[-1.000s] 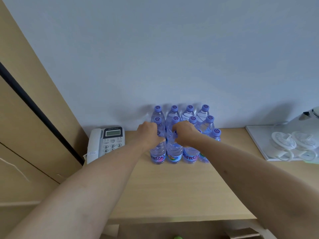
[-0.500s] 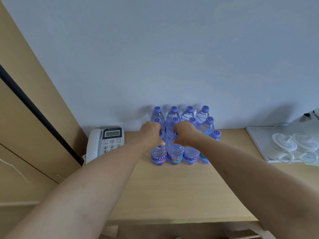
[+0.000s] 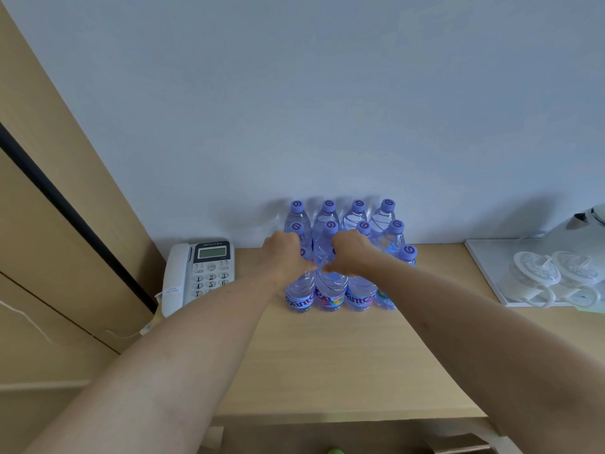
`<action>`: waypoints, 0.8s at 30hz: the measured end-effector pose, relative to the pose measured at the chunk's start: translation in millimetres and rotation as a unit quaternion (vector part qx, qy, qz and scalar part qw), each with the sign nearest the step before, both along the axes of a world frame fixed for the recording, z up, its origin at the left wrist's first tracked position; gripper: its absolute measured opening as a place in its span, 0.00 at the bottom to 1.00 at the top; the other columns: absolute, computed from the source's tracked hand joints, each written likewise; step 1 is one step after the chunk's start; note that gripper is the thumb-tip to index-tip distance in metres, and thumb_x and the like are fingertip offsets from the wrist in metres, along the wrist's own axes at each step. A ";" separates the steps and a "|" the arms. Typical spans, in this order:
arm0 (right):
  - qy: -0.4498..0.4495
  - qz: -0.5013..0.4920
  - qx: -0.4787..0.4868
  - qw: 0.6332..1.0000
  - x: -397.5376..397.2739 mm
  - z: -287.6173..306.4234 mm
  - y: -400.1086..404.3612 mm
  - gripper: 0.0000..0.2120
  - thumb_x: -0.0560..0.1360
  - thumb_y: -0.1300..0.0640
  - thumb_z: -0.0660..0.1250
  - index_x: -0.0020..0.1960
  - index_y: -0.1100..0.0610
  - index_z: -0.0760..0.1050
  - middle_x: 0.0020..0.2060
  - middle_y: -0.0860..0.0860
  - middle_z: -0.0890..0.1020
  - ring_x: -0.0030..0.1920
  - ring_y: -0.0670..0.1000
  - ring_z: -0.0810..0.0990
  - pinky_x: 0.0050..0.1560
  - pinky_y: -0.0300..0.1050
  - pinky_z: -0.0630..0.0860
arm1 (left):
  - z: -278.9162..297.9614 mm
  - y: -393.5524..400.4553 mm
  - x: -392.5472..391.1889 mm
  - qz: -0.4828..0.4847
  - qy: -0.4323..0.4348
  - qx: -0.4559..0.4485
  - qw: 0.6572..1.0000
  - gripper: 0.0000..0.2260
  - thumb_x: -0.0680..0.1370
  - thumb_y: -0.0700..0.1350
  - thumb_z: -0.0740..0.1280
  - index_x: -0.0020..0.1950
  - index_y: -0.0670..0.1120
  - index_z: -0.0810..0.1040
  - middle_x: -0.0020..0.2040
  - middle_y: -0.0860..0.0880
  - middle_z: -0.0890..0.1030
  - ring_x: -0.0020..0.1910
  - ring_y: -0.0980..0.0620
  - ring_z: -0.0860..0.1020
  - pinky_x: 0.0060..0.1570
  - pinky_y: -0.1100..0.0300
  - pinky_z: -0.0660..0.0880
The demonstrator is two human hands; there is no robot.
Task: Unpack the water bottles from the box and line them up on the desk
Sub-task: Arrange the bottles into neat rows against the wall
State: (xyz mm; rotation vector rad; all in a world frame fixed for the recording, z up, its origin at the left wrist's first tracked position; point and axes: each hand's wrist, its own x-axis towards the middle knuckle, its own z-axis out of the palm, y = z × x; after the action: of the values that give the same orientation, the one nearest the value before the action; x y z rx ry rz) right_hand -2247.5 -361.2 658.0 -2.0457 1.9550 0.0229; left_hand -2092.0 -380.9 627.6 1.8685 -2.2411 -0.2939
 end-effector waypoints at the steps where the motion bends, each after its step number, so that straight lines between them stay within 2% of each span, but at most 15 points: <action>1: -0.007 -0.009 -0.009 1.000 -0.5 -1.9 0.6 0.19 0.70 0.49 0.74 0.33 0.57 0.66 0.33 0.51 0.70 0.32 0.50 0.71 0.27 0.41 0.65 | -1.0 0.6 -0.1 0.007 0.004 0.001 1.000 0.22 0.64 0.62 0.76 0.35 0.49 0.68 0.32 0.53 0.68 0.33 0.50 0.70 0.25 0.61 0.58; 3: -0.015 -0.018 -0.020 1.000 -1.3 -4.9 2.2 0.20 0.70 0.50 0.74 0.32 0.57 0.65 0.31 0.51 0.68 0.31 0.50 0.70 0.25 0.40 0.61 | -1.9 1.1 -0.9 0.012 0.003 0.003 1.000 0.22 0.65 0.62 0.76 0.37 0.48 0.69 0.32 0.53 0.67 0.34 0.50 0.70 0.27 0.60 0.60; 5: -0.017 -0.020 -0.019 0.999 -0.3 -5.6 3.4 0.17 0.70 0.51 0.74 0.34 0.57 0.68 0.34 0.52 0.71 0.36 0.53 0.74 0.26 0.41 0.64 | -2.5 1.9 -2.3 0.017 -0.001 0.003 1.000 0.22 0.65 0.63 0.76 0.37 0.48 0.69 0.32 0.53 0.67 0.34 0.49 0.70 0.30 0.60 0.62; 7: -0.011 -0.009 -0.015 1.000 0.9 -5.3 3.2 0.12 0.71 0.53 0.74 0.44 0.61 0.76 0.41 0.55 0.77 0.44 0.57 0.78 0.34 0.44 0.73 | -2.9 3.2 -3.6 0.037 0.002 0.005 0.999 0.23 0.66 0.63 0.75 0.38 0.47 0.70 0.32 0.52 0.67 0.35 0.48 0.70 0.33 0.59 0.65; 8: -0.007 -0.005 -0.014 1.000 1.0 -5.4 3.0 0.14 0.72 0.54 0.73 0.51 0.62 0.78 0.46 0.57 0.79 0.47 0.57 0.79 0.39 0.46 0.76 | -3.3 3.4 -4.0 0.046 0.005 0.006 0.999 0.23 0.66 0.64 0.75 0.38 0.47 0.70 0.33 0.52 0.67 0.36 0.48 0.70 0.33 0.58 0.65; 10: -0.006 0.000 -0.016 1.000 0.0 -6.3 2.8 0.17 0.72 0.54 0.73 0.56 0.62 0.77 0.49 0.57 0.80 0.50 0.58 0.80 0.45 0.48 0.77 | -4.8 2.9 -4.1 0.049 0.009 0.011 0.999 0.23 0.66 0.64 0.75 0.39 0.47 0.71 0.33 0.52 0.67 0.36 0.48 0.70 0.33 0.58 0.65; 16: 0.000 0.022 -0.003 1.000 -0.8 -6.5 1.0 0.15 0.73 0.61 0.69 0.59 0.60 0.75 0.52 0.58 0.79 0.51 0.58 0.79 0.41 0.46 0.74 | -3.4 -0.1 1.4 0.015 0.028 0.054 0.998 0.27 0.64 0.68 0.73 0.45 0.48 0.72 0.41 0.51 0.74 0.39 0.49 0.73 0.36 0.58 0.68; 19: -0.011 0.039 0.003 0.999 -3.1 -6.5 -0.3 0.17 0.73 0.65 0.67 0.62 0.58 0.75 0.54 0.57 0.78 0.52 0.58 0.78 0.41 0.45 0.73 | 3.7 -1.5 12.0 0.018 0.045 0.086 0.995 0.29 0.60 0.77 0.62 0.40 0.52 0.73 0.41 0.52 0.79 0.40 0.49 0.78 0.35 0.57 0.71; 22: -0.013 0.052 0.008 0.999 -3.0 -6.2 -0.7 0.18 0.72 0.65 0.66 0.61 0.58 0.75 0.54 0.57 0.78 0.52 0.58 0.78 0.44 0.46 0.74 | 8.4 -3.7 24.7 0.048 0.057 0.059 0.995 0.28 0.65 0.77 0.56 0.36 0.52 0.73 0.40 0.52 0.79 0.42 0.46 0.79 0.37 0.56 0.72; 24: 0.004 0.042 0.007 0.999 -1.7 -4.7 -1.5 0.12 0.71 0.58 0.70 0.53 0.59 0.76 0.48 0.55 0.78 0.49 0.57 0.78 0.42 0.47 0.76 | 6.9 -5.3 30.3 0.054 0.066 0.039 0.996 0.24 0.70 0.72 0.58 0.40 0.52 0.76 0.43 0.51 0.81 0.45 0.45 0.79 0.42 0.55 0.75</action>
State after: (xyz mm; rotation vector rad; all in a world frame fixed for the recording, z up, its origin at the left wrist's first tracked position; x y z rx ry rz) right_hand -2249.2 -362.8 653.3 -2.1202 1.8680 0.0631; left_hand -2061.8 -386.2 634.5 1.9397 -2.0629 -0.4781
